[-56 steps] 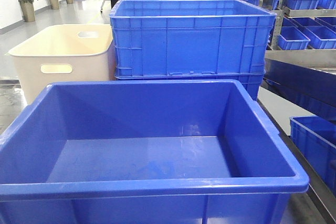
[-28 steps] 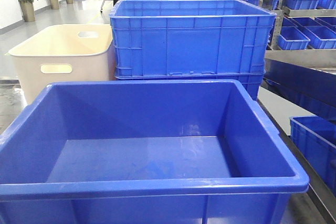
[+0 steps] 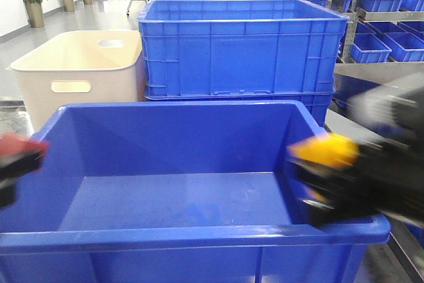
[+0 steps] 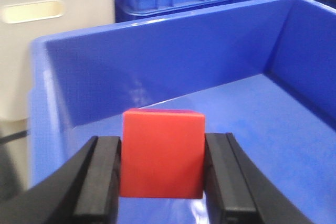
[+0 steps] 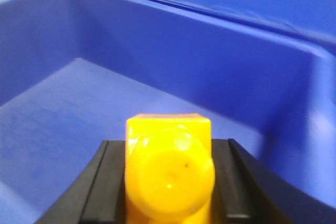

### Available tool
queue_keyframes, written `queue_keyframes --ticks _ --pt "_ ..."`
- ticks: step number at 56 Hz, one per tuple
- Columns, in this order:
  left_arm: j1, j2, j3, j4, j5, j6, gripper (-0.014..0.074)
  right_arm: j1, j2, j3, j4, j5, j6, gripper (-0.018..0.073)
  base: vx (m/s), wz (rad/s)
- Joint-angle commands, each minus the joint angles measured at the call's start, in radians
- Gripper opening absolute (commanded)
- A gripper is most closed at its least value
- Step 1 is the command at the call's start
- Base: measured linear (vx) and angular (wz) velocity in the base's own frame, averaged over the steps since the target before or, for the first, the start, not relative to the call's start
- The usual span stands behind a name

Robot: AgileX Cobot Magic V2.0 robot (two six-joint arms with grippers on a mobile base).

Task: Pick red and yellow blocks into blue bin
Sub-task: 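Open both grippers to drop the red cube and yellow brick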

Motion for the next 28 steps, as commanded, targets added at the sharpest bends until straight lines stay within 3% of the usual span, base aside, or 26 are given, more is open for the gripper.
queue_keyframes --ticks 1,7,11,20,28 --pt "-0.001 0.090 -0.131 -0.137 -0.044 0.088 0.0011 0.032 0.143 -0.163 0.013 -0.088 -0.067 0.0002 0.00 0.00" --pt "-0.001 0.193 -0.235 -0.214 0.002 0.170 0.0071 0.040 0.292 -0.303 0.018 -0.055 -0.065 0.0064 0.00 0.00" --pt "-0.001 0.248 -0.294 -0.227 0.046 0.182 0.0158 0.040 0.371 -0.396 0.048 -0.002 -0.062 0.0163 0.00 0.00" --pt "-0.001 0.313 -0.364 -0.227 0.097 0.182 0.0417 0.040 0.448 -0.527 0.087 0.075 -0.061 0.0489 0.00 0.00" --pt "0.000 0.308 -0.364 -0.222 0.068 0.182 0.0598 0.039 0.433 -0.535 0.079 0.045 -0.061 0.0695 0.00 0.00"
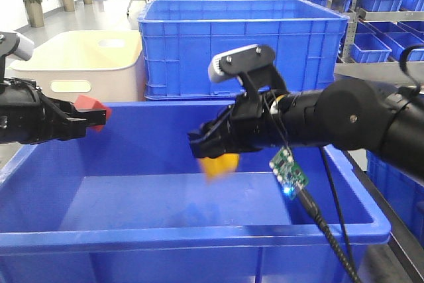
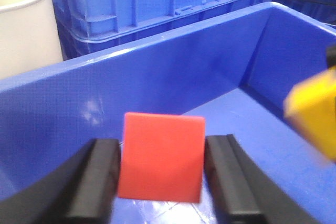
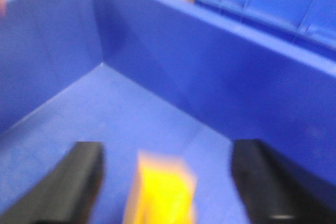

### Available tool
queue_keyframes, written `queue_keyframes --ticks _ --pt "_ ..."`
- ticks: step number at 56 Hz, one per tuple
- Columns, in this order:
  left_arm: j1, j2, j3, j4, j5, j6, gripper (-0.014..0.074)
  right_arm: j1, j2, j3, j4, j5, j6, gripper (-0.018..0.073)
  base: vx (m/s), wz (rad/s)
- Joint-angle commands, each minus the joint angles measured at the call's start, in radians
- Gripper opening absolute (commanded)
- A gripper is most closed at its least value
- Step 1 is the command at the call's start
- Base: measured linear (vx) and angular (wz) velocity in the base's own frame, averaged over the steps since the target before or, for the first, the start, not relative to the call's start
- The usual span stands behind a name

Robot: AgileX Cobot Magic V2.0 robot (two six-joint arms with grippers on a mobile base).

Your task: Pick red and yellow blocks into blue bin

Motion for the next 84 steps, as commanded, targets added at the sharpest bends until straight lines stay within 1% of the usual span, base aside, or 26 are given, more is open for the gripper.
queue_keyframes --ticks 1,5,8,10,11,13,14,16,17,18,19,20,21,22,25,29,33,38,43,48,52,59,63,70,84 --pt "0.000 -0.036 -0.042 -0.043 -0.056 0.002 0.0609 0.000 -0.065 -0.041 -0.003 -0.082 -0.009 0.0710 0.00 0.00" --pt "0.000 -0.049 -0.042 -0.038 -0.054 0.002 0.0614 0.000 -0.092 -0.041 -0.032 -0.061 -0.008 0.0724 0.00 0.00" --pt "0.000 -0.068 -0.042 -0.027 -0.046 0.002 0.0579 0.000 -0.118 -0.040 -0.067 -0.037 0.014 0.0701 0.00 0.00" --pt "0.000 -0.087 -0.042 -0.003 -0.031 -0.003 0.0518 -0.001 -0.140 -0.039 -0.094 -0.013 0.030 0.0666 0.00 0.00" --pt "0.000 -0.099 -0.042 0.017 -0.020 -0.010 0.0472 -0.003 -0.148 -0.039 -0.107 0.000 0.038 0.0647 0.00 0.00" --pt "0.000 -0.122 -0.039 0.059 0.002 -0.039 0.0349 -0.002 -0.183 -0.039 -0.158 0.054 0.072 0.0550 0.00 0.00" --pt "0.000 -0.138 -0.037 0.089 0.006 -0.052 0.0301 -0.002 -0.199 -0.039 -0.186 0.083 0.088 0.0515 0.00 0.00" --pt "0.000 -0.167 -0.029 0.146 0.011 -0.106 0.0137 -0.002 -0.226 -0.037 -0.240 0.135 0.120 0.0414 0.00 0.00" --pt "0.000 -0.186 -0.021 0.183 0.008 -0.134 0.0051 -0.002 -0.238 -0.035 -0.272 0.156 0.142 0.0344 0.00 0.00" --pt "0.000 -0.199 -0.015 0.208 0.005 -0.153 -0.0004 -0.002 -0.255 -0.030 -0.303 0.187 0.157 0.0269 0.00 0.00" --pt "0.000 -0.219 -0.005 0.243 -0.002 -0.180 -0.0010 -0.002 -0.267 -0.025 -0.322 0.205 0.181 0.0218 0.00 0.00" --pt "0.000 -0.240 0.008 0.274 -0.008 -0.199 -0.0010 -0.002 -0.286 -0.017 -0.347 0.229 0.196 0.0139 0.00 0.00" --pt "0.000 -0.262 0.023 0.301 -0.017 -0.225 -0.0010 -0.002 -0.312 -0.005 -0.376 0.255 0.221 0.0029 0.00 0.00" --pt "0.000 -0.285 0.039 0.322 -0.028 -0.247 -0.0009 -0.002 -0.325 0.004 -0.388 0.265 0.232 -0.0022 0.00 0.00" --pt "0.000 -0.352 0.096 0.343 -0.058 -0.289 -0.0009 -0.002 -0.392 0.062 -0.421 0.285 0.277 -0.0016 0.00 0.00" --pt "0.000 -0.449 0.190 0.338 -0.070 -0.298 -0.0008 -0.002 -0.485 0.167 -0.436 0.260 0.292 -0.0015 0.00 0.00" --pt "0.000 -0.544 0.301 0.312 -0.060 -0.298 -0.0008 -0.002 -0.616 0.294 -0.435 0.183 0.316 -0.0013 0.00 0.00" --pt "0.000 -0.664 0.441 0.251 -0.065 -0.297 -0.0008 -0.002 -0.774 0.463 -0.435 0.085 0.333 -0.0011 0.00 0.00" --pt "0.000 -0.791 0.583 0.187 -0.100 -0.293 -0.0008 -0.002 -0.944 0.615 -0.435 0.009 0.359 -0.0011 0.00 0.00" --pt "0.000 -0.891 0.681 0.182 -0.131 -0.293 -0.0006 -0.002 -1.102 0.757 -0.437 -0.032 0.400 -0.0011 0.00 0.00" --pt "0.000 -0.964 0.740 0.182 -0.146 -0.293 -0.0006 -0.002 -1.196 0.841 -0.454 -0.062 0.406 -0.0011 0.00 0.00" --pt "0.000 -1.037 0.790 0.169 -0.173 -0.295 -0.0006 -0.002 -1.313 0.962 -0.504 -0.182 0.403 -0.0011 0.00 0.00" --pt "0.000 -1.053 0.791 0.160 -0.154 -0.296 -0.0006 -0.002 -1.340 1.003 -0.509 -0.217 0.403 -0.0010 0.00 0.00" --pt "0.000 -1.057 0.791 0.158 -0.123 -0.296 -0.0006 -0.002 -1.348 1.040 -0.509 -0.205 0.403 -0.0010 0.00 0.00" --pt "0.000 -1.057 0.791 0.158 -0.118 -0.296 -0.0006 -0.002 -1.347 1.058 -0.508 -0.158 0.403 -0.0010 0.00 0.00"
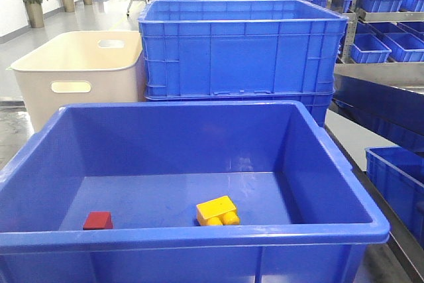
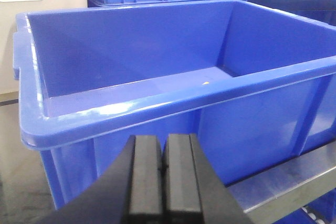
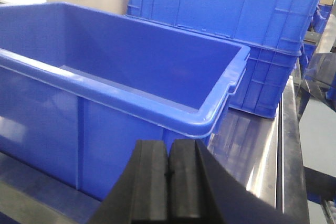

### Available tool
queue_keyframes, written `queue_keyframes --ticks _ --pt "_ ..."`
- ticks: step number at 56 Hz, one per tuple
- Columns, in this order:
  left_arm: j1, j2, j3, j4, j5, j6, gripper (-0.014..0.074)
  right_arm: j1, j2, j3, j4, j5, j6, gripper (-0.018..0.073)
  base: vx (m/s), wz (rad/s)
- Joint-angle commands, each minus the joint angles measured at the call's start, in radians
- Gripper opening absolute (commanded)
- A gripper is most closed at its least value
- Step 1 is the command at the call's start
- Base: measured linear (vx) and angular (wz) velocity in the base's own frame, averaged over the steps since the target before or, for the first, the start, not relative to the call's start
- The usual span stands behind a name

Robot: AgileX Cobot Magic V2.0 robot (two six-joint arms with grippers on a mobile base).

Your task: Pick red and yellow blocks into blue bin

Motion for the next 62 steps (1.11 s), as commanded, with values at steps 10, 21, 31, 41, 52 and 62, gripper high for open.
queue_keyframes --ticks 10,21,31,41,52,62 --pt "0.000 0.009 -0.027 -0.037 -0.052 -0.008 -0.0006 -0.002 0.010 -0.025 -0.018 -0.069 -0.002 -0.0010 0.00 0.00" --pt "0.000 0.007 -0.025 0.225 -0.052 -0.012 -0.0006 -0.002 0.010 -0.025 -0.018 -0.069 -0.002 -0.0010 0.00 0.00" --pt "0.000 -0.108 0.091 0.492 -0.176 -0.186 -0.0006 -0.002 0.010 -0.025 -0.018 -0.069 -0.002 -0.0010 0.00 0.00" --pt "0.000 -0.371 0.397 0.530 -0.466 -0.356 -0.0006 -0.002 0.010 -0.025 -0.018 -0.069 -0.002 -0.0010 0.00 0.00" --pt "0.003 -0.341 0.516 0.559 -0.561 -0.408 -0.0006 -0.002 0.008 -0.025 -0.017 -0.069 -0.002 -0.0010 0.00 0.00" --pt "0.003 -0.340 0.516 0.555 -0.559 -0.406 -0.0006 -0.002 0.010 -0.025 -0.017 -0.071 -0.002 -0.0010 0.00 0.00"
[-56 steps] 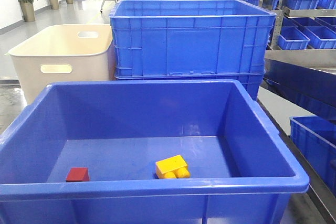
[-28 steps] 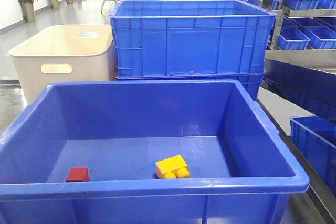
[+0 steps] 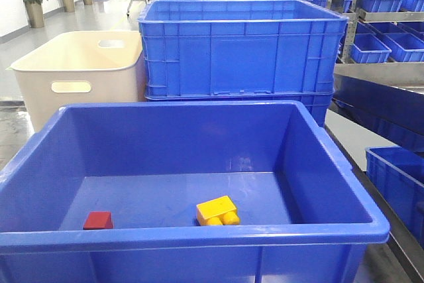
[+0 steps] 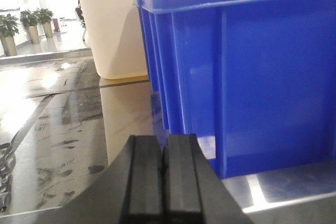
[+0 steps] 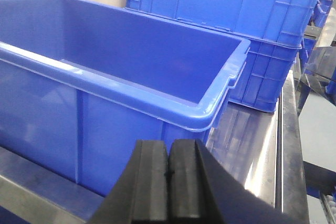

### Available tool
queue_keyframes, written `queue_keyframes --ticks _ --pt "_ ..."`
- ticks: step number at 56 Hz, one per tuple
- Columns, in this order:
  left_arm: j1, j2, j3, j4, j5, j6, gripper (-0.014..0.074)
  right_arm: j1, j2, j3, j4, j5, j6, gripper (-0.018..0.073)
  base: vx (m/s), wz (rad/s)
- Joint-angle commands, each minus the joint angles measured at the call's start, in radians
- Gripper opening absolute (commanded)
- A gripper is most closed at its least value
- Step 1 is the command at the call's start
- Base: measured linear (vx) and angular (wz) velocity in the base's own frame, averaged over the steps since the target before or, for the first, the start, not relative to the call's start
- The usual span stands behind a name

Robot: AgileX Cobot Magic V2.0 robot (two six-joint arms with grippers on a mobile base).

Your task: Pick red and yellow blocks into blue bin

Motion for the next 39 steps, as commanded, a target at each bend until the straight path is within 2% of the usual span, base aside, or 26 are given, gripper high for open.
queue_keyframes --ticks 1,39 --pt "0.002 0.002 -0.017 0.001 -0.087 -0.009 -0.0006 -0.002 0.010 -0.025 -0.017 -0.085 -0.002 -0.0010 0.00 0.00" --pt "0.002 0.002 -0.017 0.001 -0.087 -0.009 -0.0006 -0.002 0.010 -0.025 -0.017 -0.085 -0.002 -0.0010 0.00 0.00"
